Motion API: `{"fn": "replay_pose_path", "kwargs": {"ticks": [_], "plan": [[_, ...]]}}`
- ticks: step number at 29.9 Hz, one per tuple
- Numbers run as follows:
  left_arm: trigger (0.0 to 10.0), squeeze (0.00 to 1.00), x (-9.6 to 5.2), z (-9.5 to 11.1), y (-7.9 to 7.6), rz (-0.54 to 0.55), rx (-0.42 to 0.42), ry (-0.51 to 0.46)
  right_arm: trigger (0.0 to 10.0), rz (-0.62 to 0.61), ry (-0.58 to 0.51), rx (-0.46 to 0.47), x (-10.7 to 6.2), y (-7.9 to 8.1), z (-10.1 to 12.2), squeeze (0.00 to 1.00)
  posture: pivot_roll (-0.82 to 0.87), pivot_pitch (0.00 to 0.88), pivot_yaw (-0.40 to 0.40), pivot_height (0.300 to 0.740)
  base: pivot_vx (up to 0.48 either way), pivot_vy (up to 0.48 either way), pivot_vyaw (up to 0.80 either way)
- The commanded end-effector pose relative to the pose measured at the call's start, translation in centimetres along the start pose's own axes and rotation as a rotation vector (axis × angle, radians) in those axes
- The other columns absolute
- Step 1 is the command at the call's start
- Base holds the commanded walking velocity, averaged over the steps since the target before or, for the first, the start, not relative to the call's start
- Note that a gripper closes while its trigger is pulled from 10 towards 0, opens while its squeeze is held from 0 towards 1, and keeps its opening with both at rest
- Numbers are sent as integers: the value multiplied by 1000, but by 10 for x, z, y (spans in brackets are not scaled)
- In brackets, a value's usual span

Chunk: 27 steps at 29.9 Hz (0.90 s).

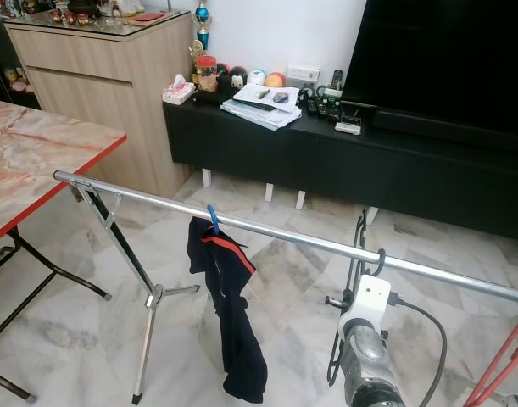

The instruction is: Hang hanger

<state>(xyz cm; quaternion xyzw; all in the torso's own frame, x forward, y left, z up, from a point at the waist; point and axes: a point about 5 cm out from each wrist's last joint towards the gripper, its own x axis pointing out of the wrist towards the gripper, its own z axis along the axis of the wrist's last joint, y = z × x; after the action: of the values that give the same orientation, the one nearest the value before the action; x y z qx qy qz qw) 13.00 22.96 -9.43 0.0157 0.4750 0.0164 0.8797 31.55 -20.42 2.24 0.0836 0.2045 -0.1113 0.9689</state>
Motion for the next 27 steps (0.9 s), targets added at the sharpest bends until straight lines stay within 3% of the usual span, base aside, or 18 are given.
{"fn": "replay_pose_path", "kwargs": {"ticks": [1, 2, 3, 4, 12, 14, 15, 27], "plan": [[10000, 0, -1, -4, -1, -3, 4, 16, 10000, 2, 43, -1, -1, 0, -8, 0, 60, 2, -50, 740, 0, 0, 0], [10000, 0, -1, -5, -1, -3, 3, 16, 10000, 3, 43, 1, -2, 0, -9, 106, 60, 2, -50, 740, 0, 0, 0], [10000, 0, 0, -5, -3, -5, 4, 17, 10000, 2, 44, 2, -2, 0, -10, 361, 60, 2, -50, 740, 0, 0, 0], [10000, 0, 1, -5, -8, -9, 4, 17, 10000, 2, 46, 4, -2, 0, -11, 380, 59, 3, -50, 740, 0, 0, 0], [10000, 0, 4, -1, -27, -27, 7, 14, 10000, 3, 40, 9, -4, -2, -14, 388, 57, 10, -50, 740, 0, 0, 0], [10000, 0, 4, -1, -27, -26, 7, 13, 10000, 2, 27, 14, -4, -3, -12, 408, 57, 11, -50, 740, 0, 0, 0], [10000, 0, 5, -1, -28, -25, 6, 12, 10000, 2, 3, 27, -4, -3, -10, 478, 56, 14, -51, 740, 0, 0, 0], [10000, 0, 3, -2, -17, -8, 0, 11, 10000, -4, -31, 38, -5, -4, -9, 467, 55, 25, -51, 740, 0, 0, 0]]}}
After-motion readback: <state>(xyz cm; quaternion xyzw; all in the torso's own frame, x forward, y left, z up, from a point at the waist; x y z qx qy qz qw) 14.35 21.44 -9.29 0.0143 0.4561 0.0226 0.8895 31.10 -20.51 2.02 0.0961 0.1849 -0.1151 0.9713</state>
